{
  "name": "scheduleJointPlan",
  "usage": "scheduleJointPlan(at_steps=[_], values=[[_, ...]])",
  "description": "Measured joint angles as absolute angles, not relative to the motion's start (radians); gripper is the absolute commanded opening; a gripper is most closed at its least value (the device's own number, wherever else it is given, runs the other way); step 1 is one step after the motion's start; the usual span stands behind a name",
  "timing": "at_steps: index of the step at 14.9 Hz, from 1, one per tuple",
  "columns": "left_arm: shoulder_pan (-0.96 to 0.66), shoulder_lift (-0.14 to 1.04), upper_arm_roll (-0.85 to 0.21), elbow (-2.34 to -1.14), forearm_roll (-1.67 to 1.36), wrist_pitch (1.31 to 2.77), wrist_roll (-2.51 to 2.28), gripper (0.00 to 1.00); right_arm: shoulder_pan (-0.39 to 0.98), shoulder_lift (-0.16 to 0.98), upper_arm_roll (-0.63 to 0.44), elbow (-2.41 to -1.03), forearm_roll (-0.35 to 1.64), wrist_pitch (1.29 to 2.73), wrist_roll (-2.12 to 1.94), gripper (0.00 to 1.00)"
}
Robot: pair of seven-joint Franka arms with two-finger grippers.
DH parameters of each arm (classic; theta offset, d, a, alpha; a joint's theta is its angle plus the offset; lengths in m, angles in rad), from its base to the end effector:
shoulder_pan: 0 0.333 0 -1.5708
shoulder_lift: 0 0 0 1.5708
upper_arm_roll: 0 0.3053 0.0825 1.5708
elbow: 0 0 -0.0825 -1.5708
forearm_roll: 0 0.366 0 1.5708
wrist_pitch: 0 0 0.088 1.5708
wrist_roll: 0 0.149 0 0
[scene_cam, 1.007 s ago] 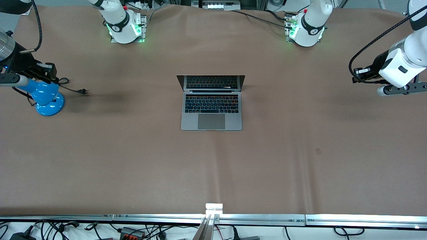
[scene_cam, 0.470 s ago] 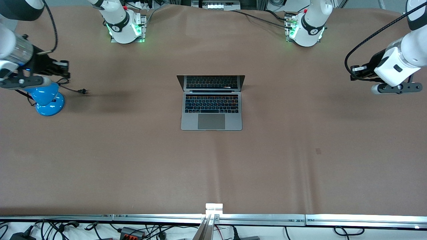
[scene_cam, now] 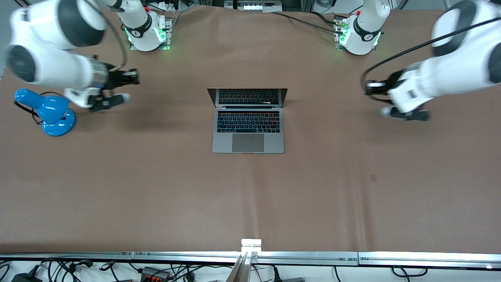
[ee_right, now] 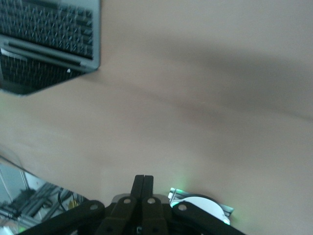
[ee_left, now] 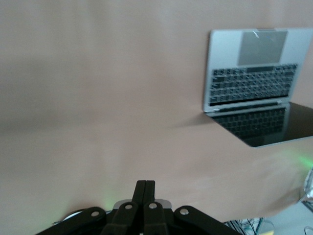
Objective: Close laptop with both arms from behind
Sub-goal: 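Move both grippers toward the laptop lid's back edge from behind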
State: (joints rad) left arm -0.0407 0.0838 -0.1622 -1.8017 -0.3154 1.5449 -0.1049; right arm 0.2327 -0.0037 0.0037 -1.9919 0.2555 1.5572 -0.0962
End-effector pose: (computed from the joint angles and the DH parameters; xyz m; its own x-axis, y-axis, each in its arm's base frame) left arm 0.4970 -0.1485 0.4339 0.9266 -0.1016 -0.3621 0.0005 -0.9624 0.2715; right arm 0.4471 0.1468 0.3980 0.8664 0.3078 -0.3933 0.2112 -0.9394 -0.2700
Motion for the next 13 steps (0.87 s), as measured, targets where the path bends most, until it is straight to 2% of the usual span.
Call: scheduleJointPlan(at_steps=[4, 8, 11, 13], values=[[-0.049, 0.088, -0.294, -2.006, -0.418, 1.746, -0.132, 0.00, 0.447, 0.007, 0.009, -2.075, 0.293, 1.642, -0.058, 0.00], [-0.052, 0.042, -0.446, -2.154, -0.492, 1.879, -0.179, 0.00, 0.639, 0.033, 0.011, -2.162, 0.331, 1.860, 0.101, 0.00], [-0.051, 0.016, -0.537, -2.237, -0.527, 1.989, -0.197, 0.00, 0.706, 0.078, 0.012, -2.179, 0.354, 2.000, 0.177, 0.00], [-0.051, 0.018, -0.558, -2.256, -0.532, 2.041, -0.216, 0.00, 0.712, 0.104, 0.011, -2.179, 0.370, 2.075, 0.185, 0.00]])
